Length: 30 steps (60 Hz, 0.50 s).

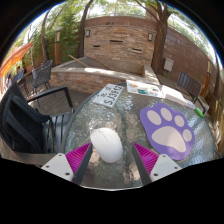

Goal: Arrange mouse

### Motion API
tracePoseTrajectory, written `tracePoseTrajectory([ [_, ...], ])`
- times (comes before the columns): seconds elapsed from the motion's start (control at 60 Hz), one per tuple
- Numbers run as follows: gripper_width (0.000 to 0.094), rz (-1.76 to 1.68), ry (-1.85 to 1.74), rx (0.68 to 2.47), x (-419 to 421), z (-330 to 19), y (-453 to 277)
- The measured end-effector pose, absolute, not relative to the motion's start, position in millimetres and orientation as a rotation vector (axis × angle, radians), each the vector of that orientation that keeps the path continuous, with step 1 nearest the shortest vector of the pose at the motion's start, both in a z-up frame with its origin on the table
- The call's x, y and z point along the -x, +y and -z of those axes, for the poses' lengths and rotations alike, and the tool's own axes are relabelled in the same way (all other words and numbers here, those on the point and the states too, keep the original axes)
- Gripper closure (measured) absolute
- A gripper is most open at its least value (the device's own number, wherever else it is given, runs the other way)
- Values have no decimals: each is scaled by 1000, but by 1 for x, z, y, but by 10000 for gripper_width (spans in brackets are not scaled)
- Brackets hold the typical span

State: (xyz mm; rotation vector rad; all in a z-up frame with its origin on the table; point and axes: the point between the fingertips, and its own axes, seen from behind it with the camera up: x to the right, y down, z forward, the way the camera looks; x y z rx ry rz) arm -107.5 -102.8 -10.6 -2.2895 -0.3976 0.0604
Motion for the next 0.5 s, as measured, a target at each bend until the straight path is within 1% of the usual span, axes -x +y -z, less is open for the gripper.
tracePoseTrajectory([
  [0.117,130,-58,-396,2303,106,16,-89],
  [0.183,161,-80,-391,2300,109,17,-81],
  [0.217,191,-93,-390,2303,111,18,-80],
  [0.25,245,-111,-392,2305,114,19,-80],
  [0.3,386,-152,-396,2309,122,19,-80],
  [0.317,405,-158,-396,2307,122,19,-80],
  [0.5,518,-180,-408,2296,125,19,-81],
])
